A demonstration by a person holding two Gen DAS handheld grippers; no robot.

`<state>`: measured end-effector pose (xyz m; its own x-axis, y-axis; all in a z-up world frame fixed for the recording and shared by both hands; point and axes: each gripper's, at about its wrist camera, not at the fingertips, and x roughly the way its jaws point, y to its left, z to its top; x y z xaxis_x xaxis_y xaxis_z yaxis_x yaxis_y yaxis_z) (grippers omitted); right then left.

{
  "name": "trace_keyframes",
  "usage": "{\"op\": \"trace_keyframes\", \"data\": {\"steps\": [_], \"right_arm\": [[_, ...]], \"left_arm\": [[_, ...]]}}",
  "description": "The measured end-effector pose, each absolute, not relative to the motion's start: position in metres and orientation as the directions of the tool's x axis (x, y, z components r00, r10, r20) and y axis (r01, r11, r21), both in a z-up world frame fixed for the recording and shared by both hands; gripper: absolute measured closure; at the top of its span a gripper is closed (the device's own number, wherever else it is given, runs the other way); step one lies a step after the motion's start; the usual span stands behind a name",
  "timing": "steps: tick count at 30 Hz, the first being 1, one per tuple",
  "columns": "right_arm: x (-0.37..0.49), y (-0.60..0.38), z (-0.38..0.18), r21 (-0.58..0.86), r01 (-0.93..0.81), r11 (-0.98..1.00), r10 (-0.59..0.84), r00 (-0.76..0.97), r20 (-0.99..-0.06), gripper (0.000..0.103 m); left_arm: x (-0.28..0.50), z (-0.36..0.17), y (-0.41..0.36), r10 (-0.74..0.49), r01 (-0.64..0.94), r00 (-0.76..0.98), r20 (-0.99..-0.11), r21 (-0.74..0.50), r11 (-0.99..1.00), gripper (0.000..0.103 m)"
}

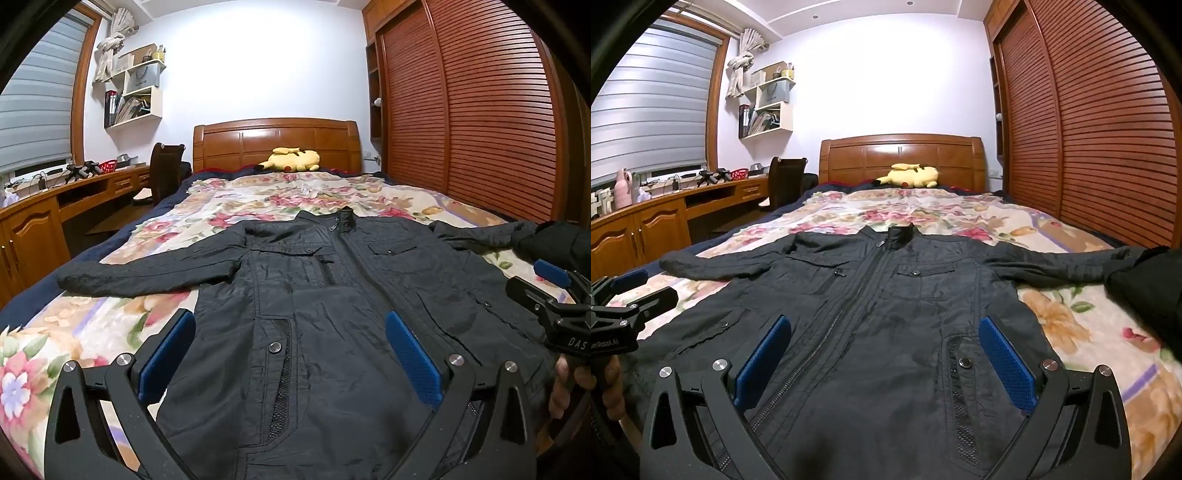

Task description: Fold large clothes

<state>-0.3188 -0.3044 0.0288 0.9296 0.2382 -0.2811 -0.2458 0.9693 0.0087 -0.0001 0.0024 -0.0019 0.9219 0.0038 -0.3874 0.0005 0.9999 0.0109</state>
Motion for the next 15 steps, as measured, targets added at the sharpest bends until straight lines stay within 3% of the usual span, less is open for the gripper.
{"op": "trace_keyframes", "data": {"steps": [15], "right_arm": [[-0.3188,-0.3045,0.0285,0.011,-0.245,0.969,0.238,0.930,-0.279,0.002]], "left_arm": [[-0.0009,-0.0004,0.0100,0.004,-0.003,0.924,-0.383,0.004,1.000,0.000]]}}
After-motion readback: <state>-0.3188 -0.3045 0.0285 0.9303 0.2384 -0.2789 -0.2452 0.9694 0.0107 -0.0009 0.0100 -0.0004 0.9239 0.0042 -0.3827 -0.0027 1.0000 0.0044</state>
